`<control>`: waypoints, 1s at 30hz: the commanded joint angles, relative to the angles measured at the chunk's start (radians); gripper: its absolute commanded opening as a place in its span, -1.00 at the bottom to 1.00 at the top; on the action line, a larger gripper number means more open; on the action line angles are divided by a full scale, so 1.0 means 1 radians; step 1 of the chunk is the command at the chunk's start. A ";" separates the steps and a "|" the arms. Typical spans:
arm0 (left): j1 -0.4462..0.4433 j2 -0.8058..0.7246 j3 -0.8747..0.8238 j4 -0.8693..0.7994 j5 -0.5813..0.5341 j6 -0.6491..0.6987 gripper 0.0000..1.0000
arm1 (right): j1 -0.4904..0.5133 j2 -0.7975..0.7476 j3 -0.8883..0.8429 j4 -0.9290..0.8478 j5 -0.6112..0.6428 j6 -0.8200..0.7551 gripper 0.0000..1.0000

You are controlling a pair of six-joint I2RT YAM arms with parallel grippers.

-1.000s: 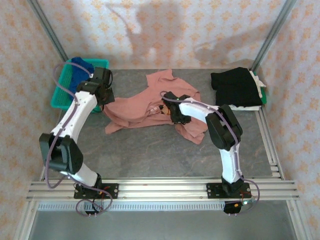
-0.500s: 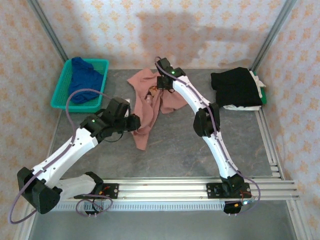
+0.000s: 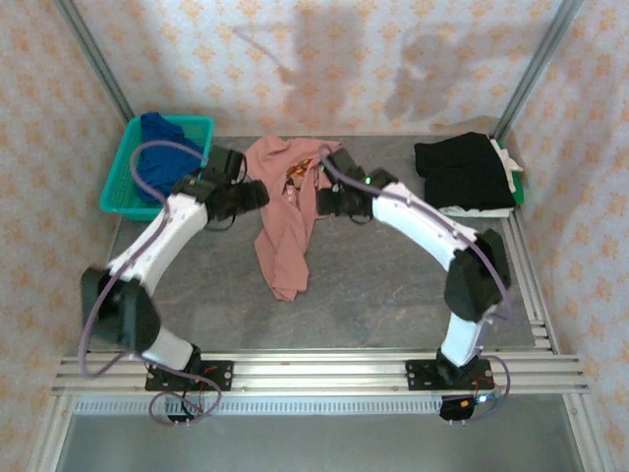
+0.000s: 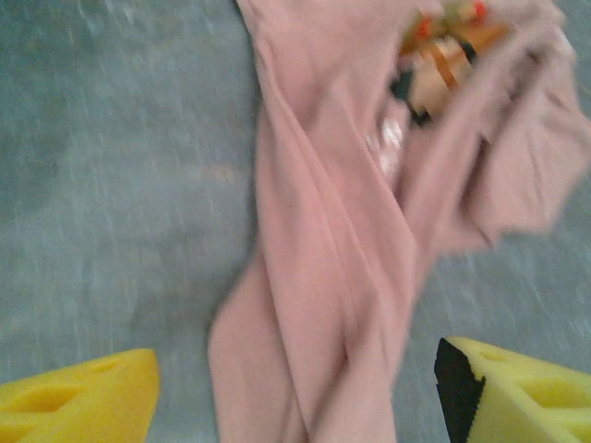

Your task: Fold and stack the t-shirts

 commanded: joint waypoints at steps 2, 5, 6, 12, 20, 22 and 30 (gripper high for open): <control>0.033 0.333 0.312 -0.028 -0.075 0.056 0.58 | 0.139 -0.022 -0.206 0.308 -0.073 0.097 0.40; 0.047 0.614 0.627 -0.120 -0.109 0.054 0.58 | 0.210 0.009 -0.256 0.359 -0.050 0.115 0.53; 0.055 0.703 0.733 -0.152 -0.109 0.052 0.58 | 0.227 0.024 -0.261 0.367 -0.053 0.116 0.56; 0.095 1.040 1.146 -0.237 -0.113 -0.008 0.62 | 0.306 0.131 -0.186 0.273 0.050 0.076 0.62; 0.107 1.129 1.172 -0.201 -0.028 -0.033 -0.19 | 0.312 0.206 -0.145 0.145 0.122 0.029 0.07; 0.112 1.114 1.163 -0.223 -0.010 -0.023 -0.62 | 0.310 0.207 -0.135 0.108 0.163 0.020 -0.26; 0.128 0.847 0.866 -0.176 0.010 0.053 -1.00 | 0.237 0.049 -0.212 0.023 0.267 0.001 -1.00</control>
